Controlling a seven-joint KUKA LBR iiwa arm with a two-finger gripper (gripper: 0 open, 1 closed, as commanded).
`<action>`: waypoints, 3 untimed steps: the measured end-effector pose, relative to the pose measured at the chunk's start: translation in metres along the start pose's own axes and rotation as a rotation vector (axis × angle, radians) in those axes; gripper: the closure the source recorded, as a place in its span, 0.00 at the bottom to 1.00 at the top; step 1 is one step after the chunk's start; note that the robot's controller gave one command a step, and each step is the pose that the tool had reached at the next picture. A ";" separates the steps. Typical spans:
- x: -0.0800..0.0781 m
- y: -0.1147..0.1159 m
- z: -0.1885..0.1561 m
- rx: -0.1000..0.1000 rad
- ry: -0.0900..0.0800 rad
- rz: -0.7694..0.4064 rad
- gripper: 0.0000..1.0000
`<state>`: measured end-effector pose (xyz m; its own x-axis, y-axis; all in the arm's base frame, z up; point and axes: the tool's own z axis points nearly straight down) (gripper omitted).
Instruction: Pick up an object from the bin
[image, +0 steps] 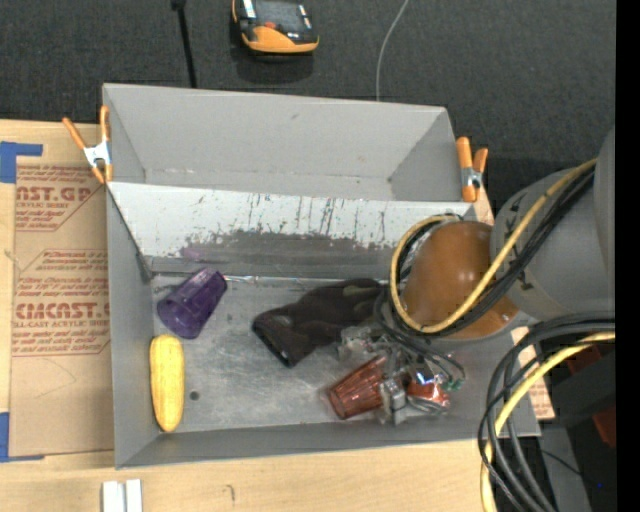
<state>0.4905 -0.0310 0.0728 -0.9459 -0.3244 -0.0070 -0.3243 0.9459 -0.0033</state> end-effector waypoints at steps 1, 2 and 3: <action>-0.004 0.010 0.001 0.000 -0.002 -0.016 0.00; -0.028 -0.014 0.003 -0.003 0.006 -0.043 1.00; -0.028 -0.014 0.003 -0.003 0.006 -0.043 1.00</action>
Offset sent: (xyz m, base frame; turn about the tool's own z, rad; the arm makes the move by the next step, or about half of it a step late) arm 0.0310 -0.0047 -0.0028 -0.0435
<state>0.5217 -0.0349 0.0697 -0.9311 -0.3647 -0.0013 -0.3647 0.9311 -0.0004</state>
